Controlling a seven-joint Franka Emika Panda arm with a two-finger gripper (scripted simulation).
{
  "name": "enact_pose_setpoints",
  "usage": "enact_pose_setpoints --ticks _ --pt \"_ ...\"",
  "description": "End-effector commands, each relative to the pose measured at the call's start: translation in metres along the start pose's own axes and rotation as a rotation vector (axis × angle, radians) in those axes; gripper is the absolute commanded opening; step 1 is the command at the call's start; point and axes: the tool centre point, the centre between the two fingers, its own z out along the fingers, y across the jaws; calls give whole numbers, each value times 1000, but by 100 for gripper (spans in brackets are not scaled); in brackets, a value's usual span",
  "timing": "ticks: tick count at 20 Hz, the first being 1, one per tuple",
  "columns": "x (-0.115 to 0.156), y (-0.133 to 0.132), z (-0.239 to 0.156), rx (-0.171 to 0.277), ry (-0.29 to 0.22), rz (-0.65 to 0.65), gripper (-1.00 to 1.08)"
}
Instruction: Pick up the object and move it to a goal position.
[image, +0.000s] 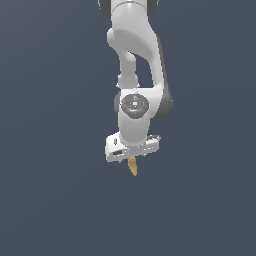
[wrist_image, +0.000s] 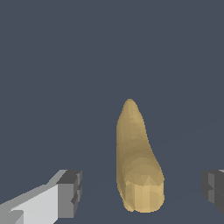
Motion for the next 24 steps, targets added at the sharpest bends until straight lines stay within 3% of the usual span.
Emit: enact_pose_setpoints --ticks 1,9,10,24 --pt "-1 0 14 0 -1 -1 100" --pt "1 0 26 0 -1 -2 100" --pt "1 0 26 0 -1 -2 -100" --pt "-1 -1 23 0 -1 -2 -100"
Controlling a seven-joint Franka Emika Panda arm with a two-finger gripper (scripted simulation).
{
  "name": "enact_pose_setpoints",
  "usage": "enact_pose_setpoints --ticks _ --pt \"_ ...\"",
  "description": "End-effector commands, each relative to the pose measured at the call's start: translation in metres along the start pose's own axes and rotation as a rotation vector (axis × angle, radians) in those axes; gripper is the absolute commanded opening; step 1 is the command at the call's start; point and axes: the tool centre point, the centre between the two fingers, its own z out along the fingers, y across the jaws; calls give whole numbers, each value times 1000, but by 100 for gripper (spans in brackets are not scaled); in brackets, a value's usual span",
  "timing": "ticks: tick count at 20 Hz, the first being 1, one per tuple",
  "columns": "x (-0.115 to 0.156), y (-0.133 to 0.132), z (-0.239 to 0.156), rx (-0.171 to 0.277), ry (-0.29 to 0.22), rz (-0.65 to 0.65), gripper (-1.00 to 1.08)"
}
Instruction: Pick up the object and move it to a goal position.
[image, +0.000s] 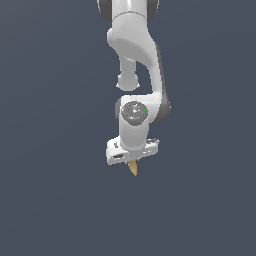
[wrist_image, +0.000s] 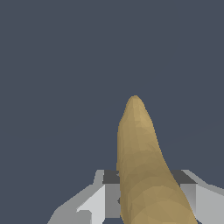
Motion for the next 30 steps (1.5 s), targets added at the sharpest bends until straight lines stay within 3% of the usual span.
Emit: enact_pose_setpoints --ticks 1,10,22,30 --pt "-1 -2 -4 0 1 0 -100" --pt "-17 -18 -38 -1 1 -1 -100" --pt "-56 -60 -128 -1 1 -1 -100" --pt "-72 -78 -168 -1 1 -1 -100"
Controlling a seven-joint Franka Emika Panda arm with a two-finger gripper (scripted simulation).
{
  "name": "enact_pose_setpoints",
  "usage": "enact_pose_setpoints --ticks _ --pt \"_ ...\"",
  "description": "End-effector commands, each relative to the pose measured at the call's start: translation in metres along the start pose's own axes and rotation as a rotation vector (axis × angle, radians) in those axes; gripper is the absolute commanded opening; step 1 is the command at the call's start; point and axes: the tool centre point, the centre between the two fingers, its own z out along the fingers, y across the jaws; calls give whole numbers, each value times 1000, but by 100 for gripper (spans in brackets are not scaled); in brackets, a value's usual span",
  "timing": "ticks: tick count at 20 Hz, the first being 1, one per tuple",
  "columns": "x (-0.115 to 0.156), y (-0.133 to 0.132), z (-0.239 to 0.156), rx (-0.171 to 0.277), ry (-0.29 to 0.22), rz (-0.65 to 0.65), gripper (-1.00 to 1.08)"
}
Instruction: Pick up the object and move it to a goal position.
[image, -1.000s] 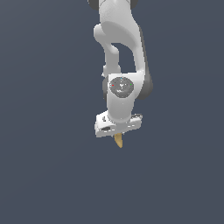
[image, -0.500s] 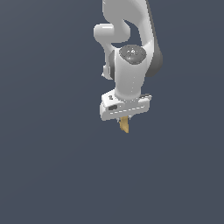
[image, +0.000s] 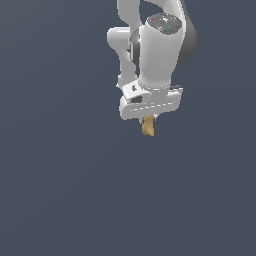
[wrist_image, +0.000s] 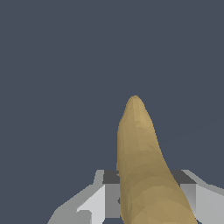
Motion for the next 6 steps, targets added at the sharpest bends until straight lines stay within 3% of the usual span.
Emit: enact_pose_setpoints --ticks 1,6 --pt "-4 -4 -9 0 -1 0 -100" --pt "-6 -7 -16 1 -1 1 -100"
